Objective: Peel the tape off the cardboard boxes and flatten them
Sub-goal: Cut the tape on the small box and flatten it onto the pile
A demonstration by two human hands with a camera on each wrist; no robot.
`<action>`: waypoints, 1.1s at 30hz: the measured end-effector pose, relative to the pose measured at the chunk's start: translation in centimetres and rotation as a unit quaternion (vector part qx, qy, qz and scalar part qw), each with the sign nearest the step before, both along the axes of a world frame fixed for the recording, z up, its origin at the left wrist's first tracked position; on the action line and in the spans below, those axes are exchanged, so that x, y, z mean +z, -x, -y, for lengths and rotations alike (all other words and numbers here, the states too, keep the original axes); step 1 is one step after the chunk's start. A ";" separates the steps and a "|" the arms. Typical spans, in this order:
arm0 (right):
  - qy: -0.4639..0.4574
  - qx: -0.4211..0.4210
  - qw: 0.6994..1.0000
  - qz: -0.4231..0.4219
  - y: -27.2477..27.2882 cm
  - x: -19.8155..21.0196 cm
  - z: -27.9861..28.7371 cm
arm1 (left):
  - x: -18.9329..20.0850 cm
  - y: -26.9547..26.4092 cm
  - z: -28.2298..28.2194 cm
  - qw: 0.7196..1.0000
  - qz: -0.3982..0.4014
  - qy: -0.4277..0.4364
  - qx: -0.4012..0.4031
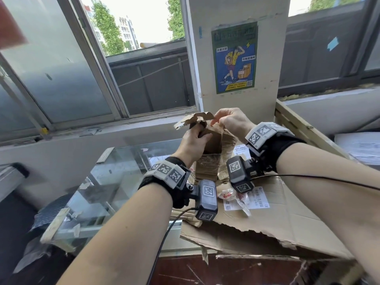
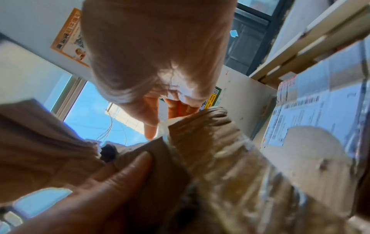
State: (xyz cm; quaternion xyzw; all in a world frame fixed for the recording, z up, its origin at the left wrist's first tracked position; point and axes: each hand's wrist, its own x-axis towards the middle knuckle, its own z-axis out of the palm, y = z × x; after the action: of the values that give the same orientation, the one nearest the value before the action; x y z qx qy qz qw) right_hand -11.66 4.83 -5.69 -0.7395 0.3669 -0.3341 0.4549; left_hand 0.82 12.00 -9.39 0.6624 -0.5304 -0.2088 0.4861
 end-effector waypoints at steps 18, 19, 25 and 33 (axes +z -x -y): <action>0.004 -0.030 0.995 -0.100 0.5 -1.4 1.2 | -1.3 -0.2 -0.3 0.998 0.067 -0.012 0.002; 0.018 -0.029 0.993 -0.115 0.3 -1.2 1.0 | -1.3 -0.2 -0.4 0.997 0.071 -0.014 0.004; 0.155 -0.064 0.967 -0.192 -0.3 -0.4 0.1 | -0.6 0.2 -0.5 0.998 0.058 -0.003 0.004; 0.174 -0.094 0.963 -0.182 -0.6 -0.2 -0.4 | 0.0 0.5 -0.3 0.999 0.038 0.010 0.007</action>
State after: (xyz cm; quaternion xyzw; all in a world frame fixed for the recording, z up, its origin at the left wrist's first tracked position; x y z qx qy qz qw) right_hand -11.06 5.27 -5.86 -0.8178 0.4477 -0.2932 0.2117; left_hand 0.31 12.25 -9.44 0.6684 -0.5464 -0.1746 0.4736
